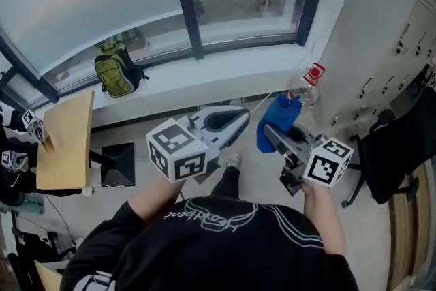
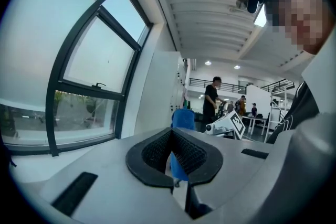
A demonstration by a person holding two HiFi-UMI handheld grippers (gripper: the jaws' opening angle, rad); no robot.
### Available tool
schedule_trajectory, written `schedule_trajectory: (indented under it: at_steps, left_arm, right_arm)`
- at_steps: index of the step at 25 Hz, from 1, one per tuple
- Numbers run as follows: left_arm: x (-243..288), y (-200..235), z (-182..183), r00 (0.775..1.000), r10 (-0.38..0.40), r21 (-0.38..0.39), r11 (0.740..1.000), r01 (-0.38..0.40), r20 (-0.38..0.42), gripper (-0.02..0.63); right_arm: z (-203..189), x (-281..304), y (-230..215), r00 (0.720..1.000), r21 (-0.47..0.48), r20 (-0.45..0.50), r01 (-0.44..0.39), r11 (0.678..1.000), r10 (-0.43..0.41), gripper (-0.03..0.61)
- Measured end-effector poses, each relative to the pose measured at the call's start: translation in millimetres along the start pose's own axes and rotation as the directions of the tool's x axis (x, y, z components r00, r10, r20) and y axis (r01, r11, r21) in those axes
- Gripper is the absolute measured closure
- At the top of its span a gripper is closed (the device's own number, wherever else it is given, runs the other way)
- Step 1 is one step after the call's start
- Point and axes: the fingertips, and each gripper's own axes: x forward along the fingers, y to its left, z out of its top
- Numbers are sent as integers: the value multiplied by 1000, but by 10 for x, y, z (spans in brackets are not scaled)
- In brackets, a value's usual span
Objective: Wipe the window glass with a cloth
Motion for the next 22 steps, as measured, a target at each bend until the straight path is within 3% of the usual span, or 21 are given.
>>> schedule_trajectory:
  at_steps: [7,11,17,22]
  left_arm:
    - [444,1057,-66,999,34,-45,998,-34,-16,609]
    - [754,1994,-46,996,65,-73,995,-69,-54,609]
    - [1301,3603,157,992,100,-99,989,-107,-76,609]
    - [1480,4570,299,987,149,-107,982,-154,-55,609]
  right_arm:
    - [247,678,-896,998,-70,-12,60,996,-61,485]
    - [438,1308,-1582,998,-17,-30,52,999,-52,485]
    - [795,2468,-2755,991,-14,-95,91,996,-92,485]
    - [1057,3226,-3282,990,-30,-121,65,997,-68,485]
